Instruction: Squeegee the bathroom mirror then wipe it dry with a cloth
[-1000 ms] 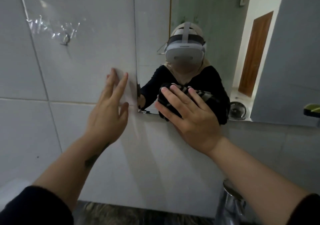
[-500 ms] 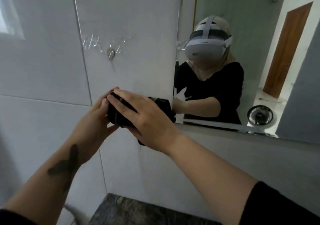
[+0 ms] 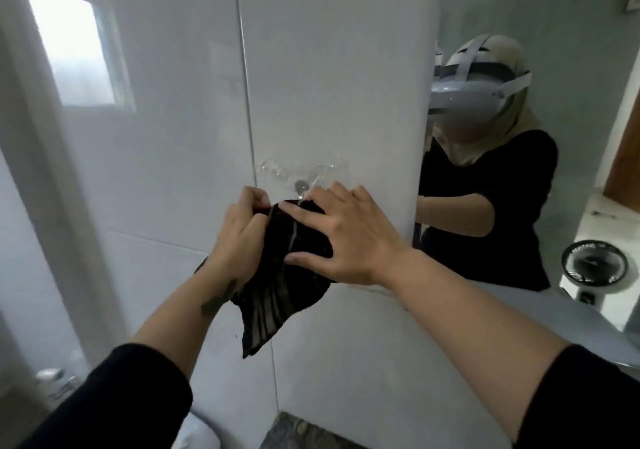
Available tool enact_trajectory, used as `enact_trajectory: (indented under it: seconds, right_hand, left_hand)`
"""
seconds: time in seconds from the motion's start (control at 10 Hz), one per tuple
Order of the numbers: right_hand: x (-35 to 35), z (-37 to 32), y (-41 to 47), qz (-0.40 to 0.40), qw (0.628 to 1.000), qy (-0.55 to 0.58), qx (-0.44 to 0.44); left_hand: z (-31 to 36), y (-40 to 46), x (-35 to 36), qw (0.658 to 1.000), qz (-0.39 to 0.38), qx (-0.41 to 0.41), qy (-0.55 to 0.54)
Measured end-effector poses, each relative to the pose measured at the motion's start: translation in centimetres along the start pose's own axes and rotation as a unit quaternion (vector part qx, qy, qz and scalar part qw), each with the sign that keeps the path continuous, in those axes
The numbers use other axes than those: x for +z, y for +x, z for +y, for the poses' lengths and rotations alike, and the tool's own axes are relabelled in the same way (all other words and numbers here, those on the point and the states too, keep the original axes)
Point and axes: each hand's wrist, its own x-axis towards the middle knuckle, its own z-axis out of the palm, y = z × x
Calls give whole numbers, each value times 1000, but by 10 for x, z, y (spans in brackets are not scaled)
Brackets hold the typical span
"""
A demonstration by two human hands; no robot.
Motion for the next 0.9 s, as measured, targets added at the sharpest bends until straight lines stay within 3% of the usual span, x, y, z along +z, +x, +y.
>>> enact_trajectory:
  seconds: [0.1,0.2,0.3,0.4,0.5,0.6,0.7,0.8,0.9]
  right_hand:
    - [-3,8,22,35,998,-41,37]
    - [8,15,38,116,982,-122,80]
    - [30,15,37,140,974,-141,112]
    - [49,8,27,155,968,-142,136]
    - [59,-4,18,160,961,-134,184]
    - [67,-22,14,147,954,-84,246]
    - [70,-39,5,118,948,-22,294]
    - [57,-48,-10,79,954,27,288]
    - [32,-73,-69,54,947,103,300]
  left_hand:
    - [2,26,0,990,2,72,118]
    - [5,57,10,978,41,128,162]
    - [-8,66,22,980,79,141,119]
    - [-24,52,33,957,179,154,168]
    - [-39,37,42,942,184,148,239]
    - [-44,22,49,972,141,129,139]
    - [-47,6,49,979,102,113,140]
    - [-42,-6,38,981,87,82,155]
    - [-48,-61,37,984,111,66,124]
